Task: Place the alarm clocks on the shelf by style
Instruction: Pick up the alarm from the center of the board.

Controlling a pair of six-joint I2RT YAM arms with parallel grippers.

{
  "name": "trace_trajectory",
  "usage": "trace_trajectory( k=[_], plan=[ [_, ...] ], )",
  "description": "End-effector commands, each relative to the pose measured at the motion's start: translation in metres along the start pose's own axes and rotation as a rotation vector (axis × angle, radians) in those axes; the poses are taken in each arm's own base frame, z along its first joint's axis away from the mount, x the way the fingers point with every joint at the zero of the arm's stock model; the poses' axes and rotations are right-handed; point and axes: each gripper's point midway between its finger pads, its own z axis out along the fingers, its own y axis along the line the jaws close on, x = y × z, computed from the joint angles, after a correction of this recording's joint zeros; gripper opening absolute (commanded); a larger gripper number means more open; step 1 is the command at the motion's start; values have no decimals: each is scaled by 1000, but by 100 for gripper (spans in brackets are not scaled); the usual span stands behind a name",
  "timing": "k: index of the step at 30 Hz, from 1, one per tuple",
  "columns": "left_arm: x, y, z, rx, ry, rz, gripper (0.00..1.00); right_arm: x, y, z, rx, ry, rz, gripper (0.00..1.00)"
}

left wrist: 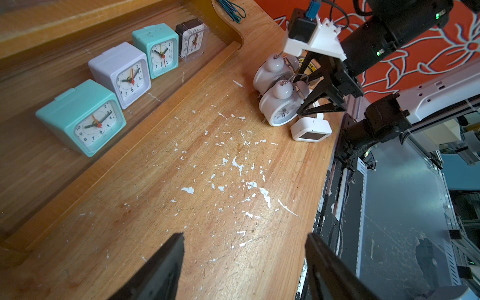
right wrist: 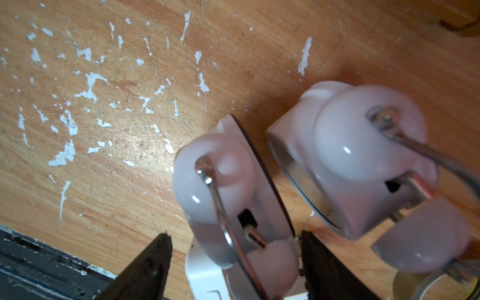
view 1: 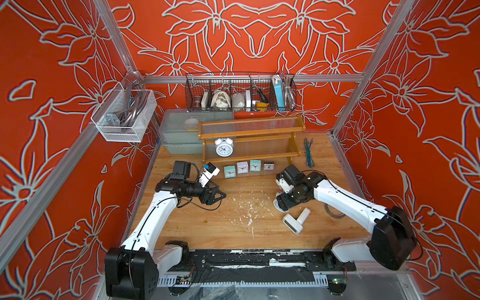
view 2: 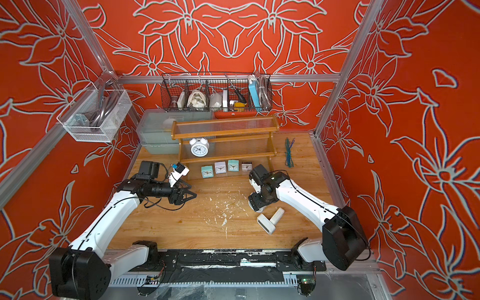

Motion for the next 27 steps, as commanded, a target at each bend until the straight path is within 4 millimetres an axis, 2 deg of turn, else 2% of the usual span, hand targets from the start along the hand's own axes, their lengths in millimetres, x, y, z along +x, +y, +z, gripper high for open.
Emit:
trace_trajectory(
  k=[1, 10, 16, 21, 27],
  plan=[
    [-6, -7, -4, 11, -12, 20, 74, -2, -3, 9, 23, -9, 3, 81],
    [-5, -7, -3, 12, -10, 19, 74, -5, 2, 22, -6, -12, -23, 73],
    [-5, -7, -3, 13, -9, 18, 74, -8, 11, 24, -54, -28, -41, 60],
    [-6, -8, -3, 16, -10, 18, 75, -12, 12, 16, -57, -50, -61, 54],
    [-7, -10, -3, 26, -11, 15, 76, -23, 17, -5, -84, -109, -112, 51]
  ],
)
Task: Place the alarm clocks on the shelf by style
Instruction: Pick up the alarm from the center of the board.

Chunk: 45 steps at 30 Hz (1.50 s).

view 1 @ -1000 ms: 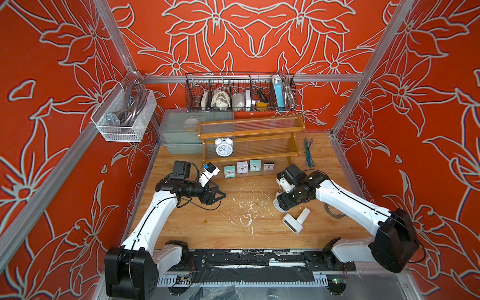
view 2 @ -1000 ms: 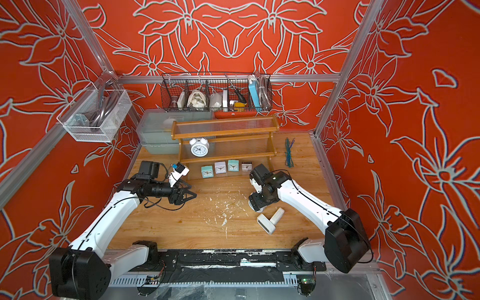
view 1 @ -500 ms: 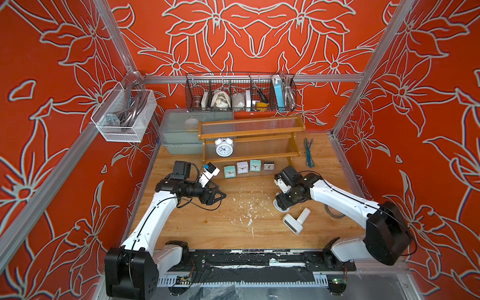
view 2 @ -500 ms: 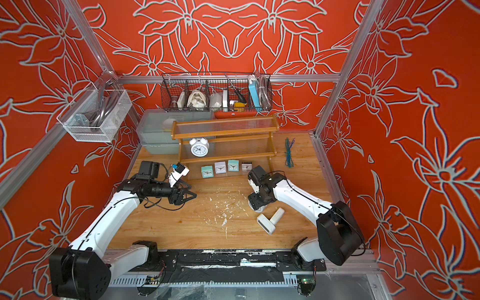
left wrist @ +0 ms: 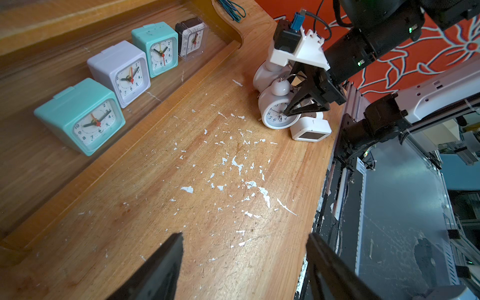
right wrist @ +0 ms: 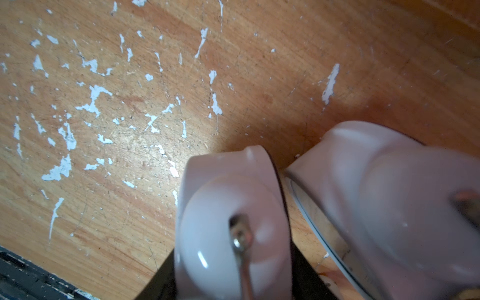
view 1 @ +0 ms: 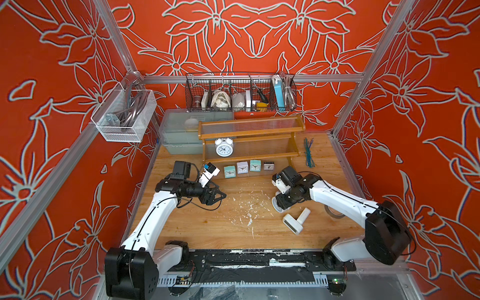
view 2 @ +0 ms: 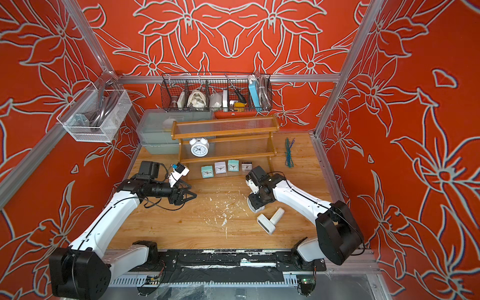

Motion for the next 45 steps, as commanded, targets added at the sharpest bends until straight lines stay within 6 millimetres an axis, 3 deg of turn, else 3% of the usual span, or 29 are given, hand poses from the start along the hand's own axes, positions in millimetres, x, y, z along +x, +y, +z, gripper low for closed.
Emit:
trace_trajectory(
  k=[1, 7, 14, 24, 35, 45],
  plan=[
    [-7, -10, -2, 27, -10, 16, 76, -18, 9, -26, -38, -85, -56, 51],
    [-11, -20, 2, 52, 11, 40, 77, -42, 33, -55, -159, -186, -133, 50],
    [-14, -40, 9, 109, 65, 67, 80, -67, 74, -84, -384, -325, -217, 48],
    [-5, -69, 27, 210, 177, 101, 80, -74, 134, -118, -762, -440, -367, 47],
    [3, -82, 38, 283, 235, 107, 79, -71, 169, -114, -891, -390, -468, 47],
    [6, -91, 37, 332, 235, 113, 73, -77, 185, -112, -999, -379, -500, 47]
  ],
)
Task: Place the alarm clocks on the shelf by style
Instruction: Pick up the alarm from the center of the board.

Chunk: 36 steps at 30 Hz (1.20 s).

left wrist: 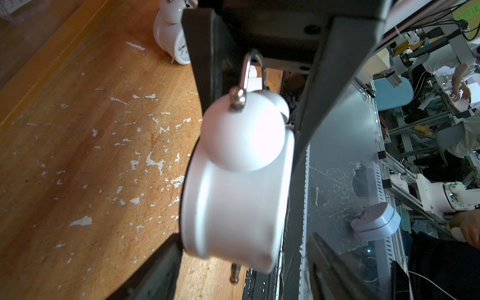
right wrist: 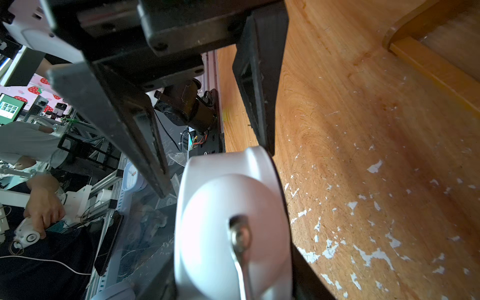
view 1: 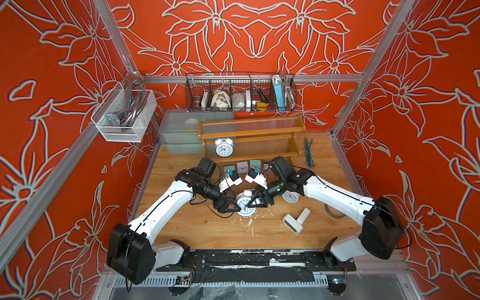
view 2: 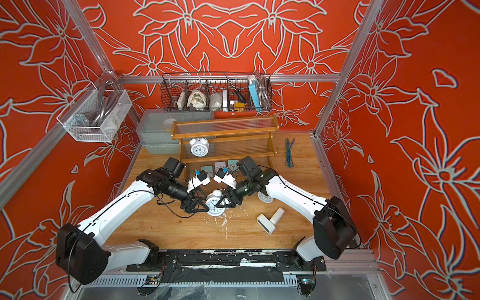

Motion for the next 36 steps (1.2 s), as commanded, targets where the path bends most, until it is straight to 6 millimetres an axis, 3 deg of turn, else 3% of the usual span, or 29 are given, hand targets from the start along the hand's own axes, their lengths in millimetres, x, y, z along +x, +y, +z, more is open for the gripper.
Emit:
trace_trajectory(
  k=[1, 11, 18, 24, 30, 36],
  plan=[
    [-2, -12, 0, 53, -6, 15, 72, -22, 16, 0, -86, -46, -80, 47],
    [0, -19, 2, 99, -10, 8, 60, -25, 14, 4, -103, -46, -81, 46],
    [-1, -21, 2, 117, -18, 6, 47, -23, 11, 7, -105, -40, -75, 47],
    [-1, -20, 3, 115, -24, -10, 32, -19, 4, 8, -66, -29, -55, 59],
    [-7, -13, -6, 76, -82, -26, 27, -21, -3, -4, 11, -96, -13, 72],
    [-21, -6, -25, 85, -188, -85, 25, -35, -12, -18, 109, -248, 63, 83]
  ],
)
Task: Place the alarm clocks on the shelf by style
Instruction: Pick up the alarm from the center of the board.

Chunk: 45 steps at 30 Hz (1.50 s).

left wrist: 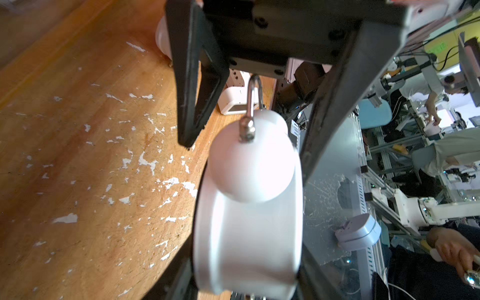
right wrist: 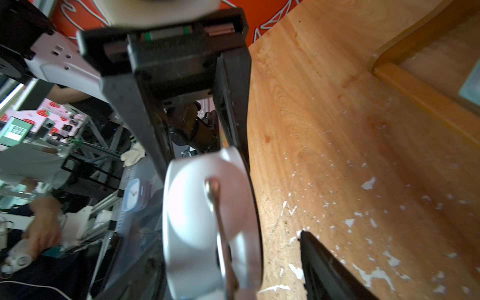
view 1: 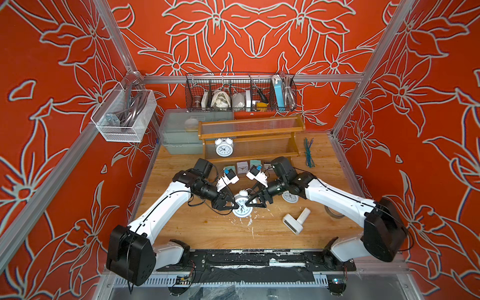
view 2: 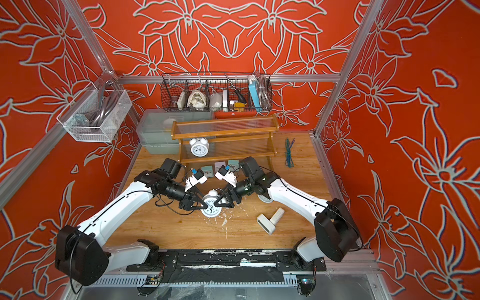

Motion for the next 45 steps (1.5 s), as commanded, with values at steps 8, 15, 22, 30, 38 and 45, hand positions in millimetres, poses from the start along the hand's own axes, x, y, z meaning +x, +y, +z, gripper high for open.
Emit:
trace_trajectory(
  k=[8, 15, 22, 30, 38, 45],
  plan=[
    [-30, -7, -26, 91, -186, -54, 25, -54, -14, -18, 84, -370, 221, 86],
    [-35, -1, -32, 93, -226, -82, 25, -66, -9, -25, 80, -552, 297, 87],
    [-38, 0, -35, 97, -240, -96, 25, -62, -6, -25, 76, -634, 293, 85],
    [-40, 2, -37, 100, -253, -101, 25, -57, 3, -14, 26, -611, 275, 83],
    [-40, 4, -38, 94, -258, -100, 25, -53, 7, -7, 2, -590, 262, 80],
    [-41, 5, -40, 90, -262, -102, 25, -46, 5, 1, -13, -571, 273, 76]
  ],
)
